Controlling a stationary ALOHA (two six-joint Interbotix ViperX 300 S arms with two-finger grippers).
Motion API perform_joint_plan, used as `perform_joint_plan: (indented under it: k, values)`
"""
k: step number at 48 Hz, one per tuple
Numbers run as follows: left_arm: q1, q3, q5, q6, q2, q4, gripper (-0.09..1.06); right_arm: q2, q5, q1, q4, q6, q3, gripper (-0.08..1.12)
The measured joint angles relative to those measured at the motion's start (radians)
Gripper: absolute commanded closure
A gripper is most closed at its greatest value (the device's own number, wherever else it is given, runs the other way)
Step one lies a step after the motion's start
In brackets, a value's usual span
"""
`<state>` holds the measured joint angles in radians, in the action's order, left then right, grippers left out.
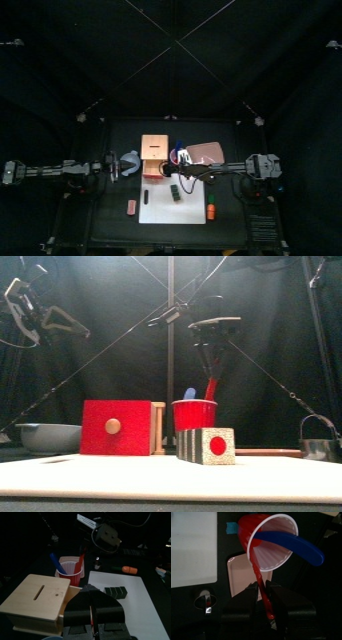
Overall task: Place sushi on board then cut the sushi with the knife then place the pieces on the plate
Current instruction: Grasp knife edge with left hand
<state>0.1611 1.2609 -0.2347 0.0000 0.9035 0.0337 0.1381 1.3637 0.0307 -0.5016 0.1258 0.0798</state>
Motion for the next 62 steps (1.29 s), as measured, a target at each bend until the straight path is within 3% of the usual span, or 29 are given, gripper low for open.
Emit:
perform_joint_plan:
  k: [13, 24, 38, 62]
  values:
    - [0.002, 0.0, 0.0, 0.0, 0.0, 0.0, 0.81, 0.002, 0.0, 0.002, -0.026, 0.0, 0.011, 0.45]
    - [0.002, 0.0, 0.0, 0.0, 0.0, 0.0, 0.81, 0.0, 0.0, 0.002, -0.057, 0.0, 0.015, 0.56]
    - [0.0, 0.002, 0.0, 0.0, 0.0, 0.0, 0.81, -0.009, 0.005, -0.011, -0.066, -0.012, 0.006, 0.56]
    - [0.0, -0.002, 0.0, 0.0, -0.002, 0.0, 0.81, -0.204, 0.005, -0.058, -0.08, -0.052, -0.011, 0.56]
